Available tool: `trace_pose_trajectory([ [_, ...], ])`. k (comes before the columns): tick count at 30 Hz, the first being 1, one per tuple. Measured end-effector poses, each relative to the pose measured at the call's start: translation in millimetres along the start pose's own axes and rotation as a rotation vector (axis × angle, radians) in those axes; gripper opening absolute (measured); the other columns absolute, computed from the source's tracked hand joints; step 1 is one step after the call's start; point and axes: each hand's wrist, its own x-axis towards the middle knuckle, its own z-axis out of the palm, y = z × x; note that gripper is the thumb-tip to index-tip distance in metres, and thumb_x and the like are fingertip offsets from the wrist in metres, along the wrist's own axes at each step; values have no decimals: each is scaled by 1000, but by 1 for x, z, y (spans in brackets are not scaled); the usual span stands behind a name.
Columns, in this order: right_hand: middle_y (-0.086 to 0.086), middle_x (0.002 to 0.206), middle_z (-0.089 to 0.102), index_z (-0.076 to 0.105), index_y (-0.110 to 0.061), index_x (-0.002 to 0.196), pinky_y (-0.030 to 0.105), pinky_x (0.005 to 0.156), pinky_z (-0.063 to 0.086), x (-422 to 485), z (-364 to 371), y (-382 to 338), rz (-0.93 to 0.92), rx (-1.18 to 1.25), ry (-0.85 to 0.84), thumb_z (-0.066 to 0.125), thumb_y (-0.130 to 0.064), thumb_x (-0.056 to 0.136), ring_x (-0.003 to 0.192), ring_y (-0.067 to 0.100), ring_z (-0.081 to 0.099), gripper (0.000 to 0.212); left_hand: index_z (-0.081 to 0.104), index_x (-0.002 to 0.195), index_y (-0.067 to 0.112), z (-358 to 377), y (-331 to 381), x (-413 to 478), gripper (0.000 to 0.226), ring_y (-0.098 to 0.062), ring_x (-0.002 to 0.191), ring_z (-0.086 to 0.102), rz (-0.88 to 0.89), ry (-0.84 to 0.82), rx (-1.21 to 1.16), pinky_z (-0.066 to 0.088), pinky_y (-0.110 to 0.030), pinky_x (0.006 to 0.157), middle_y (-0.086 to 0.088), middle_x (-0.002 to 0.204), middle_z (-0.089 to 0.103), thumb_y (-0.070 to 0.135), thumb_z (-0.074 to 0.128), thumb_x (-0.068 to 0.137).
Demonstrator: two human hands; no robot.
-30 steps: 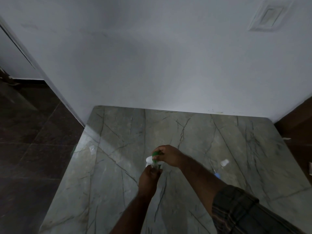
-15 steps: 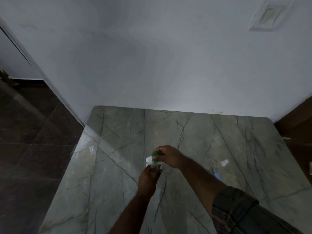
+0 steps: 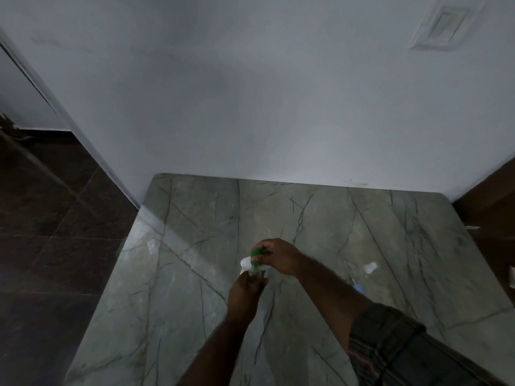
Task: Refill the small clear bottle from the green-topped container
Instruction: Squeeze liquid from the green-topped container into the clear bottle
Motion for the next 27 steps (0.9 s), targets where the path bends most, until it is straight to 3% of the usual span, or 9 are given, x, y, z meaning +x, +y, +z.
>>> trace_pose_trajectory([
  [4, 2, 107, 71, 71, -14, 112, 16, 75, 46, 0, -2, -1, 7, -1, -12, 70, -31, 86, 96, 15, 65, 31, 67, 99, 17, 0, 3, 1, 27, -22, 83, 68, -14, 11, -1, 56, -41, 79, -2, 88, 72, 41, 55, 94],
  [7, 3, 106, 72, 71, -13, 109, 29, 84, 51, 2, 1, -2, -1, -21, 4, 71, -29, 85, 97, 17, 66, 29, 67, 95, 18, 0, 5, 0, 25, -18, 79, 66, -18, 2, -10, 54, -32, 73, 1, 84, 71, 39, 55, 94],
  [10, 4, 104, 72, 71, -12, 106, 33, 86, 52, 4, 5, 2, -8, -18, 25, 73, -27, 83, 96, 19, 67, 28, 67, 89, 20, -1, 6, -3, 24, -13, 74, 63, -15, -12, -30, 49, -27, 69, 5, 78, 68, 39, 53, 95],
  [16, 2, 105, 71, 71, -15, 109, 16, 72, 45, 4, 1, 4, -12, -18, -10, 71, -31, 85, 90, 11, 63, 28, 69, 95, 11, -3, 10, -4, 30, -15, 75, 63, 2, -23, -16, 48, -25, 70, 3, 81, 68, 36, 52, 96],
  [21, 2, 108, 71, 71, -13, 111, 18, 66, 41, 7, 0, 2, -20, -66, -16, 70, -32, 86, 89, 8, 60, 31, 68, 97, 7, -5, 14, -2, 25, -24, 80, 66, -12, -6, 37, 51, -32, 73, -11, 88, 72, 30, 58, 95],
  [27, 1, 104, 72, 73, -14, 106, 11, 65, 41, 9, 7, 7, -7, -45, 31, 74, -29, 83, 81, 5, 61, 28, 68, 100, 11, -2, 9, -4, 22, -18, 76, 64, -43, 7, 20, 53, -33, 73, -8, 88, 72, 30, 62, 92],
])
